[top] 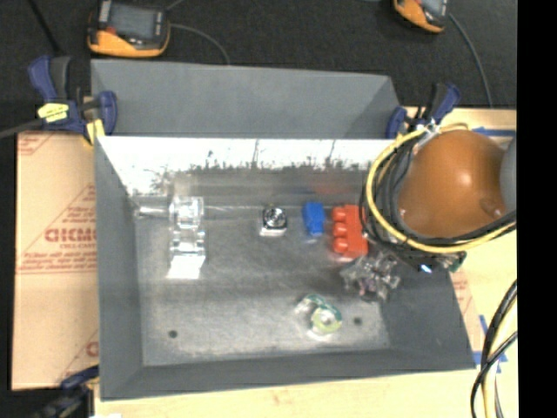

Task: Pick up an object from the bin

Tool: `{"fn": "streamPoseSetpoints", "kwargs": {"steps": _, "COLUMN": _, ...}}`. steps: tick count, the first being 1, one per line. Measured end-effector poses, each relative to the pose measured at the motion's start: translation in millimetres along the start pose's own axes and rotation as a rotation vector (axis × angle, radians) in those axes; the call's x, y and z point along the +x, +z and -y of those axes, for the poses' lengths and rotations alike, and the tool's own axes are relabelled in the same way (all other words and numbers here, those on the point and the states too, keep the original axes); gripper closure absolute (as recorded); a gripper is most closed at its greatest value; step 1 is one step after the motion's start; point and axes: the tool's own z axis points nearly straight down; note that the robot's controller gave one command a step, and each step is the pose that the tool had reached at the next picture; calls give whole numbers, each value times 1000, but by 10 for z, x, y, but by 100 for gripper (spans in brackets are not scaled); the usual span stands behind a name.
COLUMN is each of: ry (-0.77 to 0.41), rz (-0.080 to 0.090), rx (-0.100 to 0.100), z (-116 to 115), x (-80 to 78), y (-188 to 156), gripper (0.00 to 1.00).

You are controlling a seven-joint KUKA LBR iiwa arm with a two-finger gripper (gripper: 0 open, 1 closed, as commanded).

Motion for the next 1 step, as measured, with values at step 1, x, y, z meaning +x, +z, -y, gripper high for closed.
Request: {"fn": "streamPoseSetpoints", "kwargs": {"steps": 1, "ry": 5, "rz": 0, "rx": 0, "z": 19, "x": -6, "y": -261, "gripper": 100}}
